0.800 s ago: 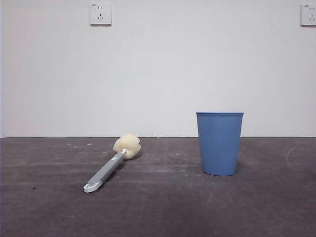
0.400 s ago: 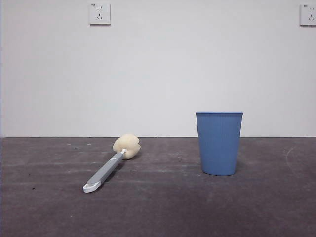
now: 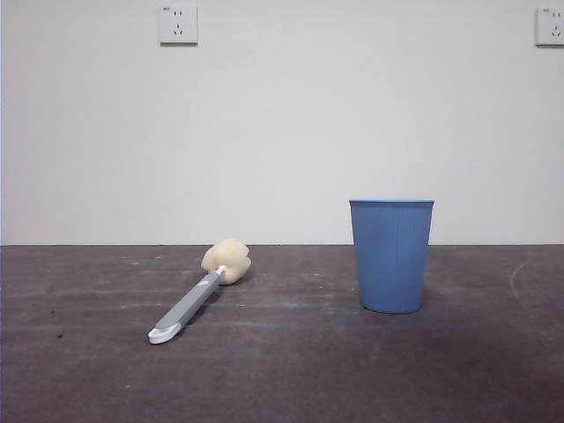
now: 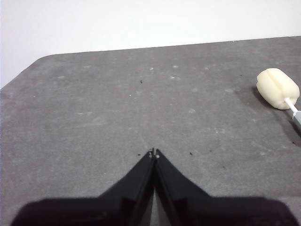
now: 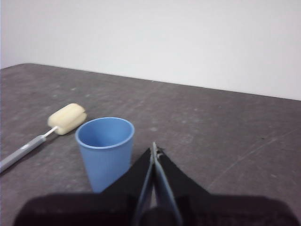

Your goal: Pick up the cup brush,pick up the cup,insert the brush into the cup,clean the cup,put the cup brush back,put the cup back to the fixed position on the table

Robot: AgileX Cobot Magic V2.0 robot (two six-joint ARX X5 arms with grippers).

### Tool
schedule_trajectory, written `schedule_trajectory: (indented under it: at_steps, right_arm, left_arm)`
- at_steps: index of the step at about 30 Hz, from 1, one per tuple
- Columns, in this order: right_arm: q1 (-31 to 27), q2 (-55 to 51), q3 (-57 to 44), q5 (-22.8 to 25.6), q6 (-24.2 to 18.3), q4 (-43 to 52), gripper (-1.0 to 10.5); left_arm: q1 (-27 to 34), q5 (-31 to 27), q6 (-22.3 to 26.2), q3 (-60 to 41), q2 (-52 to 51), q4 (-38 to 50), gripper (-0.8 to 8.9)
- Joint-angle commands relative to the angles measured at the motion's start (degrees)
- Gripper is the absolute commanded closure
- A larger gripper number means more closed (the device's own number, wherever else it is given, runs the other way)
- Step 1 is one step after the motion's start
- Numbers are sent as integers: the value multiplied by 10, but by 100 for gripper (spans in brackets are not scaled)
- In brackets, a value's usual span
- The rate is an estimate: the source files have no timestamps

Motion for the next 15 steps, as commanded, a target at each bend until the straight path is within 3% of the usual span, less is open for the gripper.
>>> schedule_trajectory:
  at_steps: [1, 15]
  right_arm:
    - [-12, -24, -26, 2, 20, 7, 945]
    - [-40, -76, -104, 1, 37, -34, 945]
  left_arm:
    - [1, -1, -5, -8, -1, 3, 817]
    - [1, -1, -5, -8, -1, 3, 817]
